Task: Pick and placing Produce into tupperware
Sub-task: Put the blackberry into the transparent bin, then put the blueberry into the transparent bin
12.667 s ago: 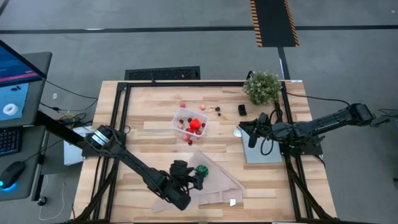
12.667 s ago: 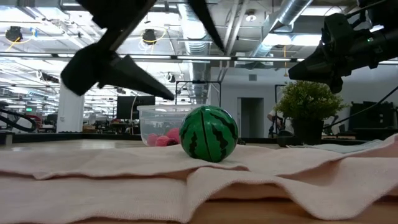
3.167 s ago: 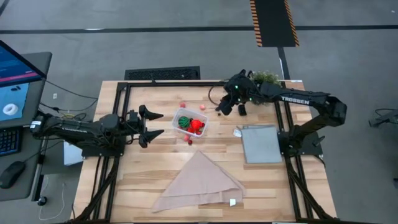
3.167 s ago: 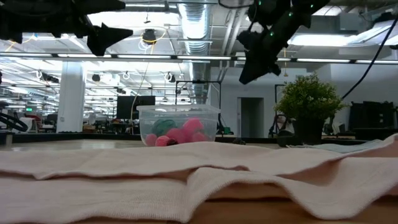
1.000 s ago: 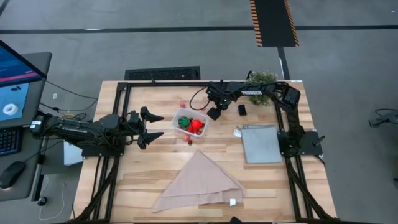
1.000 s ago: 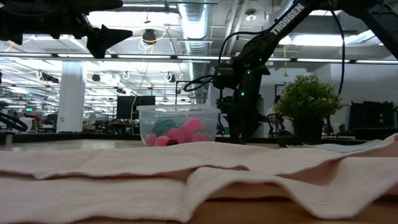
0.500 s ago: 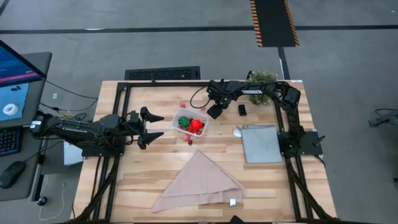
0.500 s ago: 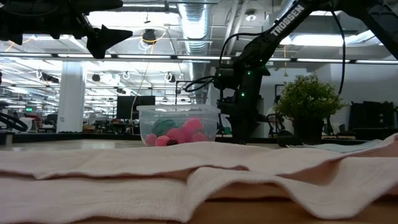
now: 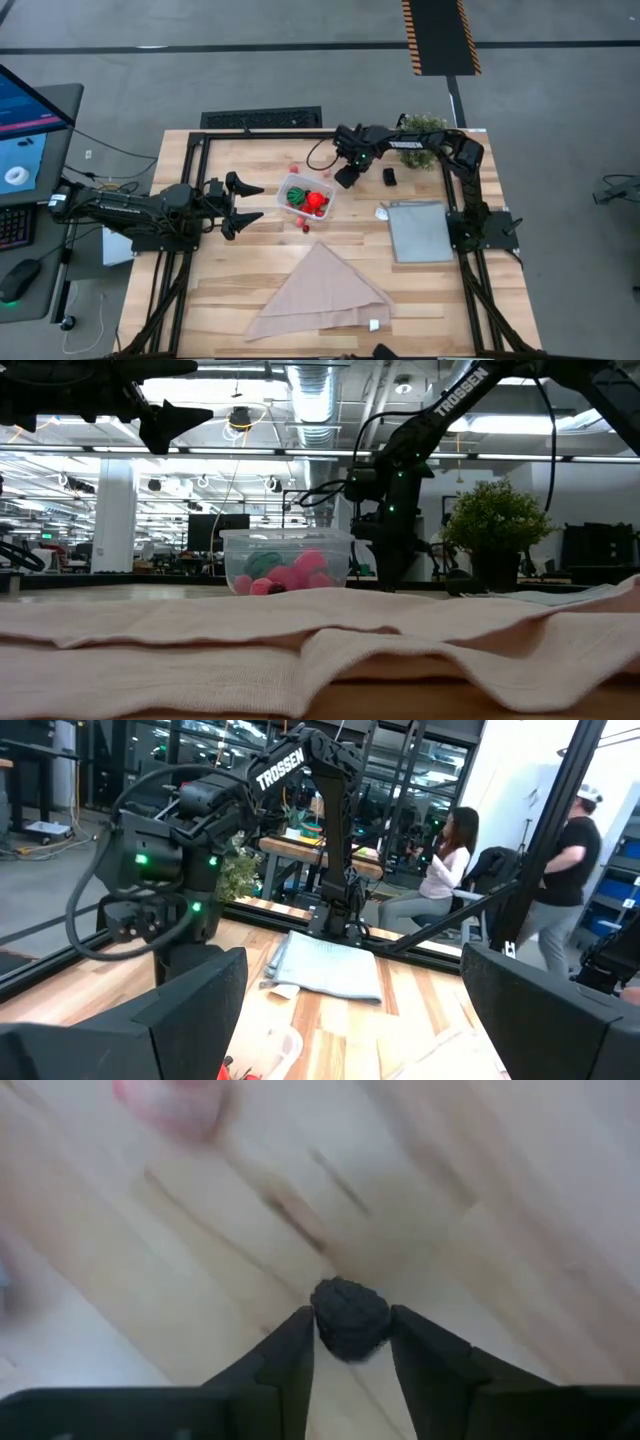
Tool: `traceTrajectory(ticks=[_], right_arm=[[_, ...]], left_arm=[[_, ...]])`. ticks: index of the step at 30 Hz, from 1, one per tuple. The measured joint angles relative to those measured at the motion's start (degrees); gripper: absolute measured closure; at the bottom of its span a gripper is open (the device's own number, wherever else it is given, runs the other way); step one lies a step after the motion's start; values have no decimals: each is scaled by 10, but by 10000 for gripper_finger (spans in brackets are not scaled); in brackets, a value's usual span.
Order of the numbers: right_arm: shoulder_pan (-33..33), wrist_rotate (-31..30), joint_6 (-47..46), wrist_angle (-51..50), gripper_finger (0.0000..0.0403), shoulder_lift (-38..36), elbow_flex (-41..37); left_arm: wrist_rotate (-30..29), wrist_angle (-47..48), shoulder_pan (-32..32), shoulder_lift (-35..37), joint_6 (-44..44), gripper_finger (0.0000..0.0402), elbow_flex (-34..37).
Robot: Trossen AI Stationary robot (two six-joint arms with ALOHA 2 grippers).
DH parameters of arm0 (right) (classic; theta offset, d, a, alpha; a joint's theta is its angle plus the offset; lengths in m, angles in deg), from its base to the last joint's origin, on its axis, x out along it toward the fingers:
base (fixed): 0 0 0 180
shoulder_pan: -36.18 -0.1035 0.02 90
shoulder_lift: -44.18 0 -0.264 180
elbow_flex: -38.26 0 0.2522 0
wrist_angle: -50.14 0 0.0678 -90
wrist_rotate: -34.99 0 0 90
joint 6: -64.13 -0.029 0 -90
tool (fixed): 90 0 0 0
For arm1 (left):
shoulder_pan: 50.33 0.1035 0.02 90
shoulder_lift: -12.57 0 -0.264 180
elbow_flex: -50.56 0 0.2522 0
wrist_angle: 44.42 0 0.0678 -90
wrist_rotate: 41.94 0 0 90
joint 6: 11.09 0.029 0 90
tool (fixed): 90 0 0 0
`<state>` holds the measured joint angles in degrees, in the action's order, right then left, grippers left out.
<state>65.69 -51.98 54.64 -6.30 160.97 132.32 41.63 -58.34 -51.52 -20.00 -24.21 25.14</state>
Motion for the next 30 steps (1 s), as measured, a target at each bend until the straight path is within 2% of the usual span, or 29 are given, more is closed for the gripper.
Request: traceTrajectory(ticks=[8,17,20,23,26,30], right_arm=[[6,5,10,-20,331,-6,27],[5,5,30,-58,388,-6,60],[10,5,39,-61,386,-6,64],[17,6,49,-59,361,-6,65],[21,4,46,-119,339,-8,65],[17,-6,31,-179,330,-9,64]], left_arm=[[0,4,0,0,-2,44,0],[0,16,0,0,-4,44,0],[0,17,0,0,-8,44,0],[-3,17,0,0,-11,44,0],[-34,23,0,0,-35,44,0],[-58,59,0,0,-63,44,0]])
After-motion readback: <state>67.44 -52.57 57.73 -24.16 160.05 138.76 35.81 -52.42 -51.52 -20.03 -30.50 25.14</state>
